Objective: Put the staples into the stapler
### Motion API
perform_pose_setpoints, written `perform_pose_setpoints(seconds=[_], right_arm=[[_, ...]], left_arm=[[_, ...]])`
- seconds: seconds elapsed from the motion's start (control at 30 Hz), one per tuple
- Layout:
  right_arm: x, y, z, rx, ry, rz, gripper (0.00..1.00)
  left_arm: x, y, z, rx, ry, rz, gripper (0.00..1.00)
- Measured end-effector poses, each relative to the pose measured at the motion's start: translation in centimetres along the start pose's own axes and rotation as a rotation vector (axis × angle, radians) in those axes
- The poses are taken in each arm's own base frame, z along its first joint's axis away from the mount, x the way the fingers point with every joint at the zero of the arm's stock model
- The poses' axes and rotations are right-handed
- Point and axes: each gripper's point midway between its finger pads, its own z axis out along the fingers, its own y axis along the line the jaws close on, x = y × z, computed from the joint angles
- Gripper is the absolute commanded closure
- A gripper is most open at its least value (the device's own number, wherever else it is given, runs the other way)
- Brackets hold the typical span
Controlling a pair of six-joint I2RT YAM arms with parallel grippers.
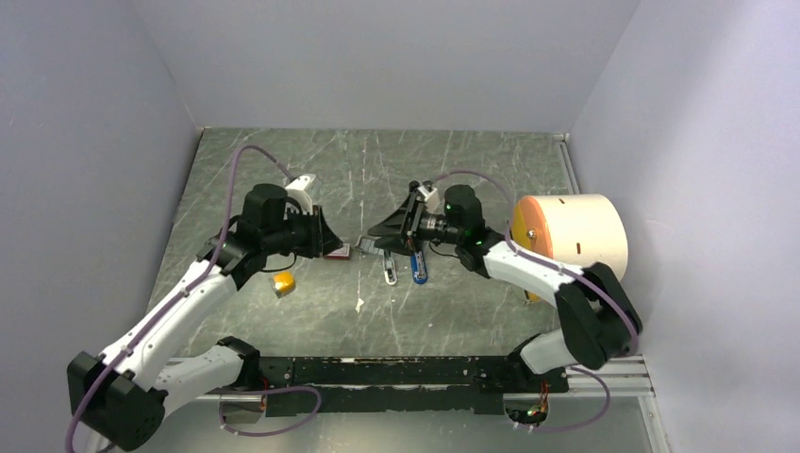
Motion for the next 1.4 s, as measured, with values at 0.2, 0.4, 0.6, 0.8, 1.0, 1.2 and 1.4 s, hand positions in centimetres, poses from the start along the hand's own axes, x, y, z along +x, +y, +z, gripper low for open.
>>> perform_pose_setpoints(seconds=[0.2, 0.4, 0.6, 0.8, 1.0, 1.2, 1.4], right_arm=[[-2.3, -1.2, -3.0, 0.163, -0.221, -0.089, 0.49], [-4.6, -2.1, -7.4, 0.337, -0.467, -0.174, 0.5], [-6.1, -3.4, -11.1, 0.476, -0.638, -0.222, 0.5], [-6.6, -4.8, -12.2, 0.555, -0.676, -0.227, 0.5], [-6.8, -5.1, -12.4, 0.574, -0.685, -0.23, 0.5], [-6.7, -5.4, -12.5, 0.587, -0.686, -0.229, 0.51], [-6.6, -5.6, -13.1, 0.601, -0.7, -0.227, 0.51]], left_arm=[[4.4, 4.4, 2.0, -0.278, 0.225, -0.031, 0.83], [10.3, 3.3, 4.2, -0.387, 0.466, 0.07, 0.84], [13.9, 1.7, 6.1, -0.461, 0.586, 0.137, 0.84], [17.6, 0.8, 7.3, -0.508, 0.673, 0.186, 0.84], [19.7, 0.2, 7.7, -0.522, 0.712, 0.213, 0.82], [21.3, 0.5, 8.2, -0.547, 0.753, 0.242, 0.79], [21.4, 0.2, 8.4, -0.549, 0.754, 0.262, 0.66]])
